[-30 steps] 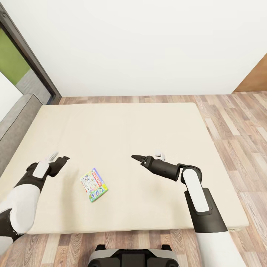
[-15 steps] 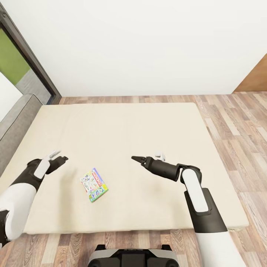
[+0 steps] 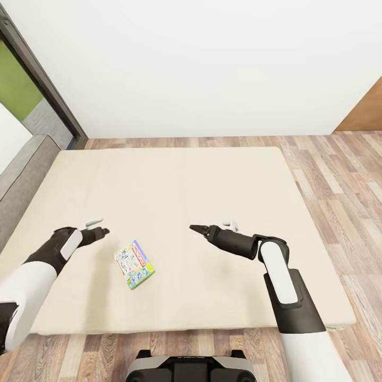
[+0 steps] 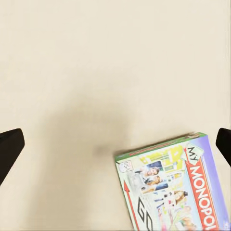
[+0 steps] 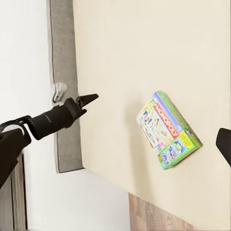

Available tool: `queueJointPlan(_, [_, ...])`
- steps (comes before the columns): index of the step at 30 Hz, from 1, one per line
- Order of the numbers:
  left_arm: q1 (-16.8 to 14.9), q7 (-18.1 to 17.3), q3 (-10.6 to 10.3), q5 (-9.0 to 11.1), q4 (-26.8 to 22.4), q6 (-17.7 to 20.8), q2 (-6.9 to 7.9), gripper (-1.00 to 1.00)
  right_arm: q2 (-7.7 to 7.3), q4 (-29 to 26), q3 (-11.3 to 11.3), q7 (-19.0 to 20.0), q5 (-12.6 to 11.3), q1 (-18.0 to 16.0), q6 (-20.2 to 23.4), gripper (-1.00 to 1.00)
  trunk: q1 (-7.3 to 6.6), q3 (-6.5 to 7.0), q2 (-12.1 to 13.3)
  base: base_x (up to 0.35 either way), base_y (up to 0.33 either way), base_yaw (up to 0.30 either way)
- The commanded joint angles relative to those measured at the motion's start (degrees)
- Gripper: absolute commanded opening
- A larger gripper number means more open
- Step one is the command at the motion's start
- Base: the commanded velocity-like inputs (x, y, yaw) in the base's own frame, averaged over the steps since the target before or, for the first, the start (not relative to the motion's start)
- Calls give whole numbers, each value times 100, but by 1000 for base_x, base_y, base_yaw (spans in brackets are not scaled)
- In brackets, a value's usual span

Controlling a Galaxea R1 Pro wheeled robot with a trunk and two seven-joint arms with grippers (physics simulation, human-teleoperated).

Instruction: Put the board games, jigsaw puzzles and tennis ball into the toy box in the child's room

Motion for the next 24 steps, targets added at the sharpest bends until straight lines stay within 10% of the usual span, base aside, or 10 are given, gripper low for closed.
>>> queueJointPlan(1, [-3,-41,-49,59,24,32,19,100,2,-6,-4,-35,3,-5,28,100,3,-7,-9,0,0,0])
queueJointPlan(24, [-14,-2718,-76,128,695,202,511,100,-2,-349,26,-181,-9,-6,62,100,3,-7,-9,0,0,0])
